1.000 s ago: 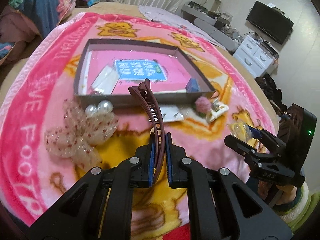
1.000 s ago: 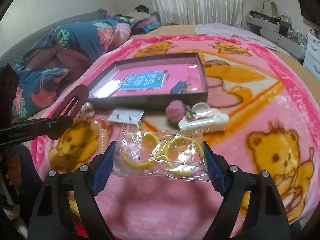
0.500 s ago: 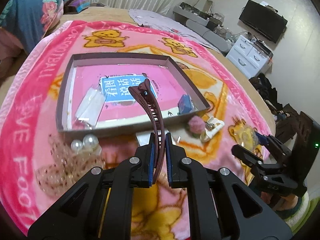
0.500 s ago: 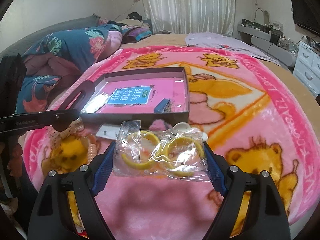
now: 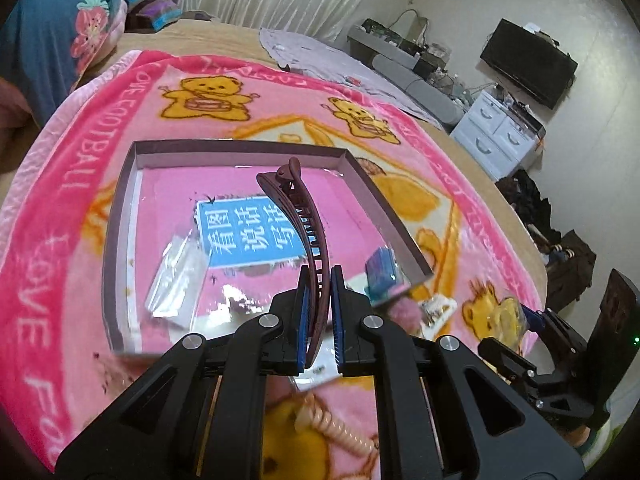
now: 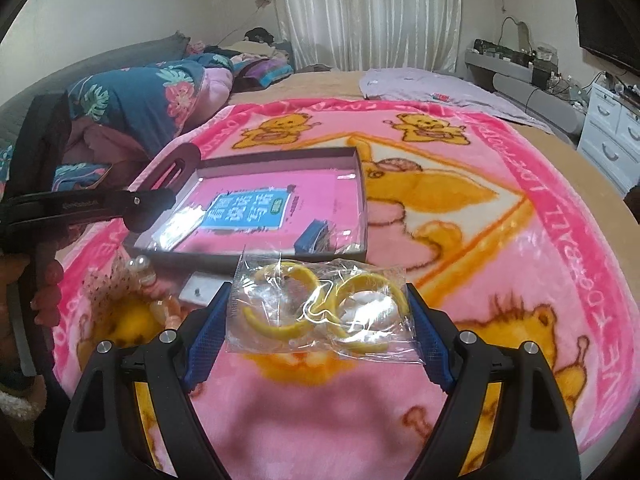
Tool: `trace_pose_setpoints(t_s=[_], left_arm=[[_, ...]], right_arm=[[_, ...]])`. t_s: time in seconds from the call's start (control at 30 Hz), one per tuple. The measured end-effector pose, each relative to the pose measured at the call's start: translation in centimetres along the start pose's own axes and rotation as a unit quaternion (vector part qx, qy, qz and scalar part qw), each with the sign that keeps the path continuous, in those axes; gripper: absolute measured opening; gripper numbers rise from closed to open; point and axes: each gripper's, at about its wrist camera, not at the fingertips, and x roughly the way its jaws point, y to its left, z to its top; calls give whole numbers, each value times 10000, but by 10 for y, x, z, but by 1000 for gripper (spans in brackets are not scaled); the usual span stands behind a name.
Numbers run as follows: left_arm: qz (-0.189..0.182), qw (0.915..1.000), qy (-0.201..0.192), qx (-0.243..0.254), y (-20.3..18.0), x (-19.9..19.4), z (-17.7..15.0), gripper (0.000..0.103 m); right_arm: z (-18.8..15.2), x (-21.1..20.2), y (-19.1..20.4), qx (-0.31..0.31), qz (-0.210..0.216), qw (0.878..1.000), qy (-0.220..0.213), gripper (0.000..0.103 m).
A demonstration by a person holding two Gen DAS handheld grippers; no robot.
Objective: Organize jewelry
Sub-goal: 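Carry the brown claw clip and the earrings bag into the box with both tools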
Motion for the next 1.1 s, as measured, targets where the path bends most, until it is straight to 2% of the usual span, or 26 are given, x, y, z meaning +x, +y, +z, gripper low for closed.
trace_pose_setpoints(t_s=[0.23, 0.67, 1.1], left_arm=[[-89, 9998, -117, -95, 9, 4, 10, 4], [-1, 9997, 136, -194, 32, 22, 8, 4], [216, 9987, 362, -273, 49, 42, 2, 4]], right_arm=[[30, 13, 7, -104, 6, 9999, -103, 81], [76, 54, 18, -244, -7, 9996, -127, 81], [82, 107, 18, -288, -36, 9989, 355, 81]])
